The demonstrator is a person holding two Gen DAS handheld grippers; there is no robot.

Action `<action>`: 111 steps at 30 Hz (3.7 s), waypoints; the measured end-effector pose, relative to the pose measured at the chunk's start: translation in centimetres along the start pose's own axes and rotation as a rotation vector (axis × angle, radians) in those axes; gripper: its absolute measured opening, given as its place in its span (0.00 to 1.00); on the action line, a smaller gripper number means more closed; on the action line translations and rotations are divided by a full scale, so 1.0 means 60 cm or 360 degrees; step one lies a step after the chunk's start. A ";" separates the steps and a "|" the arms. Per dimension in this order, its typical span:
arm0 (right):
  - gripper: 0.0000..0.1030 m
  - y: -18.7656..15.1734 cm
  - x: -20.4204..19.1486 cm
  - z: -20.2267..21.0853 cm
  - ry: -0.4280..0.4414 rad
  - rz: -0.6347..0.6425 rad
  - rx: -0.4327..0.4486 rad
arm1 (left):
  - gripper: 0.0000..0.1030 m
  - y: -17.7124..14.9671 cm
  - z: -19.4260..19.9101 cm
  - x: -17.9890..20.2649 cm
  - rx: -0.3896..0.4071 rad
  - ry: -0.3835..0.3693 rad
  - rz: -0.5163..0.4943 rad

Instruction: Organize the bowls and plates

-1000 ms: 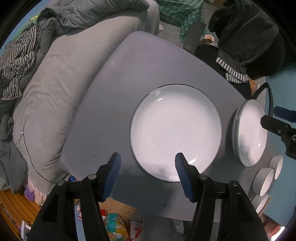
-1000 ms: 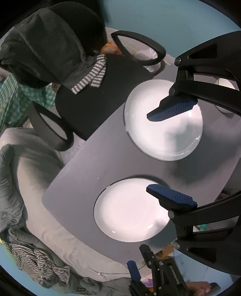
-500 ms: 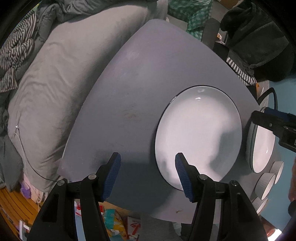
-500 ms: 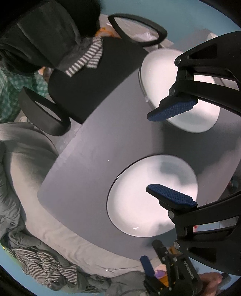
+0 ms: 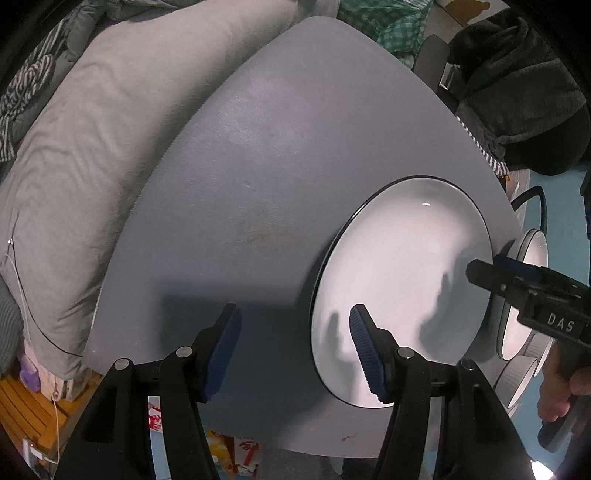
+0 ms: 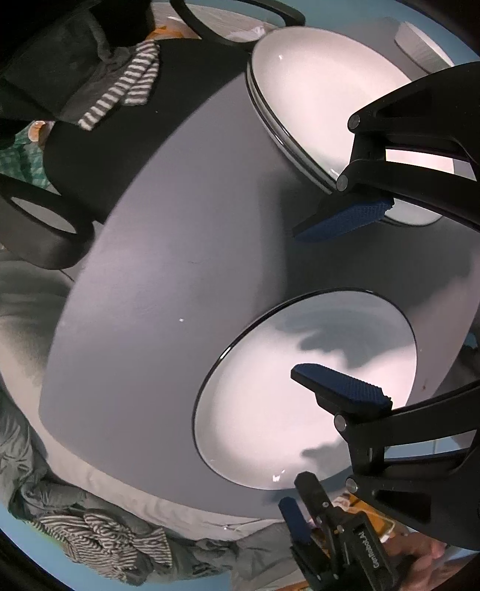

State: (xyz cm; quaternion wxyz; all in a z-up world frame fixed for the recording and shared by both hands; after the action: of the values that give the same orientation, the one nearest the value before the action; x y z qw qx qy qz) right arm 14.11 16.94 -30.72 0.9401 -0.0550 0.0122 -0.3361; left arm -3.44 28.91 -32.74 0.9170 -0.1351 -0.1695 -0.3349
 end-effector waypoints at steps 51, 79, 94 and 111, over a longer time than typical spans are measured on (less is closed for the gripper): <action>0.17 -0.033 -0.009 -0.017 0.0052 -0.0012 -0.0061 | 0.19 0.012 -0.041 0.034 -0.0133 0.0024 -0.0184; 0.16 -0.063 0.068 0.050 0.0023 -0.0081 -0.0032 | 0.19 0.005 -0.029 0.134 -0.0113 0.0011 -0.0308; 0.16 -0.092 0.172 0.067 0.0057 -0.0227 -0.0008 | 0.19 -0.006 -0.035 0.222 -0.0145 0.0039 -0.0438; 0.16 -0.118 0.300 0.060 0.0056 -0.0382 -0.0016 | 0.19 -0.012 -0.082 0.332 -0.0222 0.0076 -0.0555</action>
State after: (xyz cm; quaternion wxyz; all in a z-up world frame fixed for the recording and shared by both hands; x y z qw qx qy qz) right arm 23.79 0.46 -26.11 0.8925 -0.0549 0.0236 -0.4470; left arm 11.48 15.26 -29.12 0.8373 -0.1588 -0.1451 -0.5027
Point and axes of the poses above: each gripper's, at about its wrist camera, not at the fingertips, and z roughly against the way its jaws point, x to its right, y to its top, the point moved 6 cm from there along -z, roughly the way its jaws point, and after that the axes turned 14 degrees about -y, right-handed, at the moved point
